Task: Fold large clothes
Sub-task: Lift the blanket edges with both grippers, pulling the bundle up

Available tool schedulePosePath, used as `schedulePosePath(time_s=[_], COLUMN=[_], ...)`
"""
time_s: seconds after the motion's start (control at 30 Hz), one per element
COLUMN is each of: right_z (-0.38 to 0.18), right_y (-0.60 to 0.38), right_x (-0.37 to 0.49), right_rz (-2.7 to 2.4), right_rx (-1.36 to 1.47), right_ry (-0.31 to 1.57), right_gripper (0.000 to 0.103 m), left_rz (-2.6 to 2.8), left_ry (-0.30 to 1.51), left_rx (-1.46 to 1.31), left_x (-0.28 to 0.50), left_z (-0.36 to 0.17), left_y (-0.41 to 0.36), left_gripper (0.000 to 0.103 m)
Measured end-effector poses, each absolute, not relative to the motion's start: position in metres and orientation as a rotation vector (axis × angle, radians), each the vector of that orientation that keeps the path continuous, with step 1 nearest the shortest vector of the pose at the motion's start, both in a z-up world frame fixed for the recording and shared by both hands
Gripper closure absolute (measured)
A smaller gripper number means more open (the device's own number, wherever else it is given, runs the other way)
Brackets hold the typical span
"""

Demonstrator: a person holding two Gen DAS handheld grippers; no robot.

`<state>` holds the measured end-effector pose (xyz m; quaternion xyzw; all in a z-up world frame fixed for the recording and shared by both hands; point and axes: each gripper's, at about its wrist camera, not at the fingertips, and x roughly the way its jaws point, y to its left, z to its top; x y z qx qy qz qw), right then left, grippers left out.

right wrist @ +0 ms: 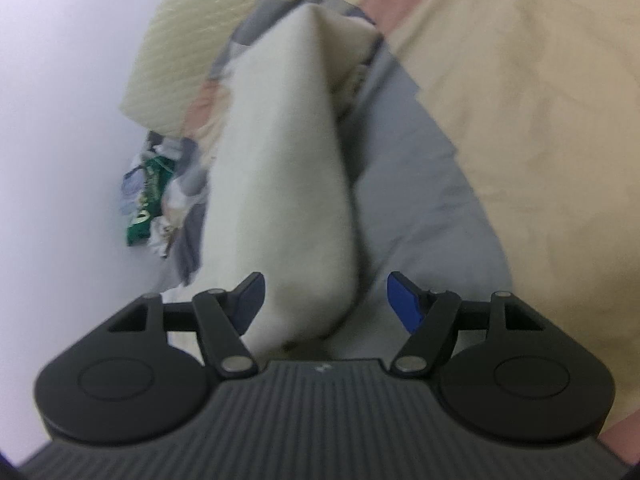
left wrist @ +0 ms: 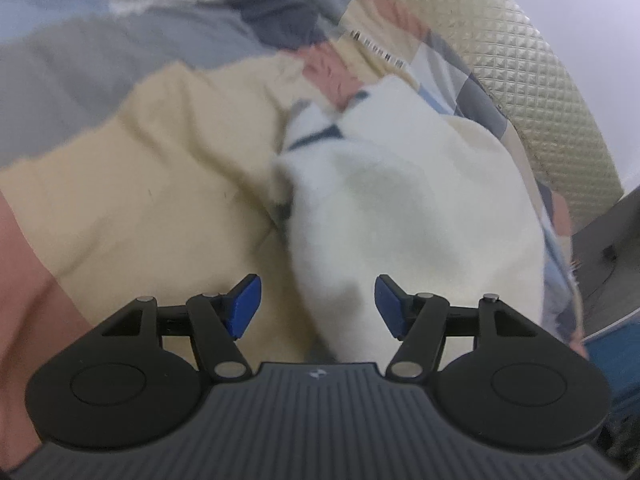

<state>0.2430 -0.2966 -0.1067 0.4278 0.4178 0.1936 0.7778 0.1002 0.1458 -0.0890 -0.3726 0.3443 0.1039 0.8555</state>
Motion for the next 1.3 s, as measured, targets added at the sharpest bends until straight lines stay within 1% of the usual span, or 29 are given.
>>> schedulePosePath(time_s=[0.1, 0.17, 0.27, 0.33, 0.37, 0.43, 0.5, 0.57, 0.67, 0.9, 1.0, 1.07, 1.17, 1.3], right_z=[-0.117, -0.125, -0.130, -0.132, -0.132, -0.127, -0.116, -0.106, -0.088, -0.034, -0.011, -0.005, -0.004, -0.023], right_y=[-0.288, -0.279, -0.269, -0.263, -0.260, -0.255, -0.252, -0.255, -0.265, -0.298, -0.319, -0.330, -0.326, -0.300], right_x=[0.247, 0.254, 0.265, 0.270, 0.271, 0.271, 0.271, 0.267, 0.258, 0.209, 0.192, 0.184, 0.196, 0.243], right_rz=[0.449, 0.504, 0.568, 0.610, 0.646, 0.703, 0.735, 0.741, 0.738, 0.755, 0.754, 0.746, 0.691, 0.591], right_rx=[0.932, 0.976, 0.987, 0.982, 0.997, 0.971, 0.899, 0.868, 0.837, 0.802, 0.769, 0.756, 0.689, 0.608], right_ry=[0.926, 0.942, 0.935, 0.925, 0.922, 0.899, 0.878, 0.857, 0.806, 0.605, 0.501, 0.456, 0.481, 0.626], right_gripper=[0.034, 0.034, 0.034, 0.043, 0.048, 0.056, 0.075, 0.082, 0.087, 0.089, 0.089, 0.089, 0.089, 0.089], left_rz=[0.204, 0.171, 0.169, 0.148, 0.147, 0.137, 0.120, 0.093, 0.026, -0.150, -0.211, -0.227, -0.210, -0.133], left_ry=[0.721, 0.729, 0.755, 0.771, 0.773, 0.754, 0.724, 0.680, 0.580, 0.348, 0.293, 0.294, 0.330, 0.406], left_rx=[-0.854, -0.889, -0.885, -0.881, -0.880, -0.876, -0.886, -0.890, -0.869, -0.837, -0.868, -0.870, -0.819, -0.745], left_x=[0.103, 0.109, 0.119, 0.126, 0.128, 0.129, 0.124, 0.116, 0.097, 0.048, 0.035, 0.035, 0.052, 0.097], left_z=[-0.098, -0.104, -0.112, -0.116, -0.117, -0.114, -0.109, -0.099, -0.073, -0.015, -0.005, -0.004, -0.009, -0.026], left_y=[0.151, 0.152, 0.149, 0.147, 0.147, 0.146, 0.147, 0.146, 0.143, 0.147, 0.154, 0.154, 0.147, 0.141], left_gripper=[0.036, 0.038, 0.050, 0.065, 0.069, 0.085, 0.088, 0.090, 0.091, 0.091, 0.091, 0.091, 0.091, 0.090])
